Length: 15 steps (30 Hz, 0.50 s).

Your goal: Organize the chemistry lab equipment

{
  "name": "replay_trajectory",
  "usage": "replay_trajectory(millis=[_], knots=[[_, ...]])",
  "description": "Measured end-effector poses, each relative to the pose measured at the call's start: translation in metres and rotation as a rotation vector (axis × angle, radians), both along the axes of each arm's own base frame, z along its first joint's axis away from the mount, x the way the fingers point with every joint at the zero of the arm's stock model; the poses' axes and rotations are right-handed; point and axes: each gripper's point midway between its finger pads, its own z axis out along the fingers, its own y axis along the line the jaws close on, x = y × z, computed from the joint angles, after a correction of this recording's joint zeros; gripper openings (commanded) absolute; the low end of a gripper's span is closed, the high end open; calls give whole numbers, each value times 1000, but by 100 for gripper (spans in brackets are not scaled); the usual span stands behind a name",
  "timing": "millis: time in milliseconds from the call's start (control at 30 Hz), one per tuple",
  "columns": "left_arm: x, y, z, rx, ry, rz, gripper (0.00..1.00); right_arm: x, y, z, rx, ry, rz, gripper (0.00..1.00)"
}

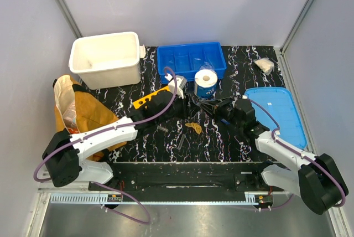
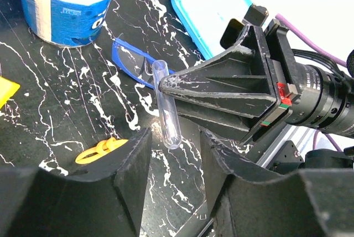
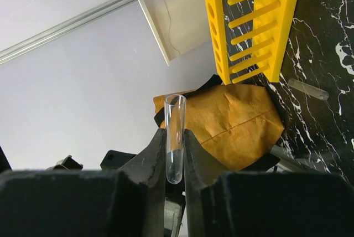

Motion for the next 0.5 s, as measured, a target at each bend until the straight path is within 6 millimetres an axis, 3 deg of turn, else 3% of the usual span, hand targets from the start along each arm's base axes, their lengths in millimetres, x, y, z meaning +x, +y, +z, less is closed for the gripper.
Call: replay_trajectory(millis=[333,500], knots=[[5,-3,-2,5,-4,15,22,0,0,-1,13,6,-5,17],[7,-1,-3,13,-3,28,17,0,-1,-1,16,1,-10,22]])
